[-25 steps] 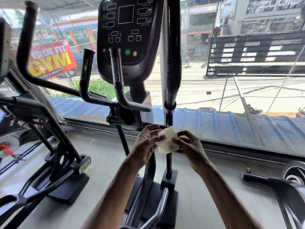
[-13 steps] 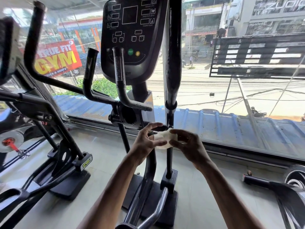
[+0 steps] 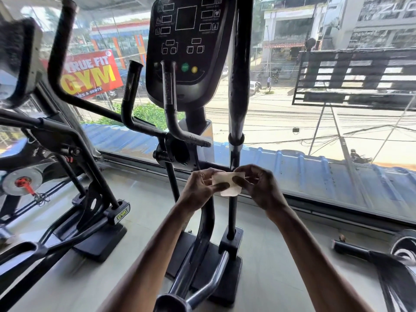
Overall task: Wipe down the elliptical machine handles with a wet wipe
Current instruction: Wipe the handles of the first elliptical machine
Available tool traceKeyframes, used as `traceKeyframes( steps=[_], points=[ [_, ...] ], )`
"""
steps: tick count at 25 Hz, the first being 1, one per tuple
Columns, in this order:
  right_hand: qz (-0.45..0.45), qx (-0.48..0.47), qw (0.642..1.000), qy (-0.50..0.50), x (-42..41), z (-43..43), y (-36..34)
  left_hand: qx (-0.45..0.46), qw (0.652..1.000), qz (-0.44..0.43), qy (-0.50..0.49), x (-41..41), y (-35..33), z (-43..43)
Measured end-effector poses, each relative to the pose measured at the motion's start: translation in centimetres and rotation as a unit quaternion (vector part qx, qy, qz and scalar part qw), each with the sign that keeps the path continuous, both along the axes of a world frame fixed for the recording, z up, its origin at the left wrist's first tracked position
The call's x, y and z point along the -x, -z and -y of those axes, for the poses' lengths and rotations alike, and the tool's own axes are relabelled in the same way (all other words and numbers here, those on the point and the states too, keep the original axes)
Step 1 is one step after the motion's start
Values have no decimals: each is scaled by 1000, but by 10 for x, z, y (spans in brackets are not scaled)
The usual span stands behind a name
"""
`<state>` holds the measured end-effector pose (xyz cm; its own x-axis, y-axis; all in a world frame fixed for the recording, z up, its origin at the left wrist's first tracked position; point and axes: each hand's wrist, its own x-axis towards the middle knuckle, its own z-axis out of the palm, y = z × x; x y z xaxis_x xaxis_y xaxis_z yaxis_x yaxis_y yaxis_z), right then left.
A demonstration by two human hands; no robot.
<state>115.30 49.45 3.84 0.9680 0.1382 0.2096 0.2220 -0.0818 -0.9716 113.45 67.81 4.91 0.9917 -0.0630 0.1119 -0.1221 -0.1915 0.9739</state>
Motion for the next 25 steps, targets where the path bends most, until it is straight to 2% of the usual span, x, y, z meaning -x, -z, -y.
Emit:
traceKeyframes(
  steps=[4, 6, 12, 16, 19, 22, 25],
  points=[
    [-24, -59, 998, 18, -4, -7, -7, 158, 986, -38, -45, 1, 1, 10],
    [-11, -47, 998, 41, -10, -12, -10, 217, 974, -45, -47, -4, 0, 9],
    [7, -36, 993, 108, -39, -33, -14, 261, 956, -39, -129, -44, 5, -5],
    [80, 41, 970, 227, -57, -39, -21, 234, 956, -14, -176, -92, 12, -22],
    [176, 87, 937, 287, -65, -44, -30, 139, 962, 20, -232, -121, 11, -19],
    [298, 106, 880, 354, -68, -57, -40, 2, 959, 83, -269, -141, 5, -7],
    [397, 139, 813, 402, -63, -68, -52, -16, 962, 127, -242, -160, 5, 7]
  ],
)
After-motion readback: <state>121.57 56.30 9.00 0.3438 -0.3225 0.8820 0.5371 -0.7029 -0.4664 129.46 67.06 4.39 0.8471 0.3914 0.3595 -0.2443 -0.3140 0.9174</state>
